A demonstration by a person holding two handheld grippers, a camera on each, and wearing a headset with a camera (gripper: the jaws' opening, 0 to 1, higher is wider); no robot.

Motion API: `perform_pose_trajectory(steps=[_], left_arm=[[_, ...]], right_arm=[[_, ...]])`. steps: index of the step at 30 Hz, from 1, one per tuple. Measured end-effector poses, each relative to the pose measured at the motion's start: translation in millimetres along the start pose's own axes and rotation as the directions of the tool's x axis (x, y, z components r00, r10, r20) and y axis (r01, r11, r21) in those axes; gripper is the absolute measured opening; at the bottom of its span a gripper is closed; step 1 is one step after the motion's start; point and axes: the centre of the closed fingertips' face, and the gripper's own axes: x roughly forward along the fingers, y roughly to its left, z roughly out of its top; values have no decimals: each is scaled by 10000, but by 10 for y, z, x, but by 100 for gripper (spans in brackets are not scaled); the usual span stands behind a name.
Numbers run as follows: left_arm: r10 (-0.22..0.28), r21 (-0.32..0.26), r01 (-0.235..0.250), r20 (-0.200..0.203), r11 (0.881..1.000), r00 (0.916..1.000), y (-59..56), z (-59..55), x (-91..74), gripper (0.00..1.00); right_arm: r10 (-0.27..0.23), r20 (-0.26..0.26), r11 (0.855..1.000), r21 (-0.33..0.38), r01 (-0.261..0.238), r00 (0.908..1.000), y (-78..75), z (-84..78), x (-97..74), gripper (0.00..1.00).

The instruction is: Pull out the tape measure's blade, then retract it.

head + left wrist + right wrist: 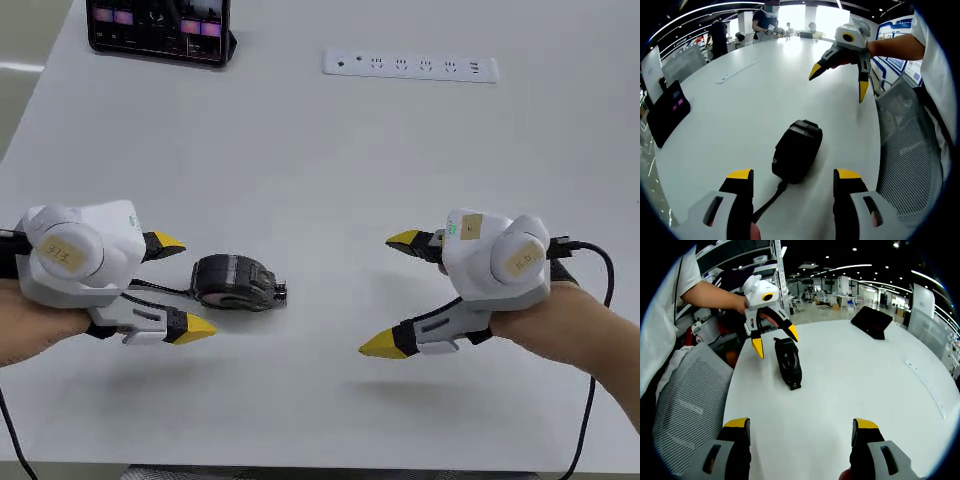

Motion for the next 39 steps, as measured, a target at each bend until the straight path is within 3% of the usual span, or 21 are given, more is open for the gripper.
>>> perform_pose_trajectory(steps=[19,39], left_arm=[[-428,541,475,-855,9974,9954,-14,-14,136,41],[-383,1130,536,-1332,9922,9903,19,-31,222,29]], right_arm=[[148,63,9999,12,-148,9999,3,43,77,82],[150,184,9998,111,-152,9997,9,39,134,80]])
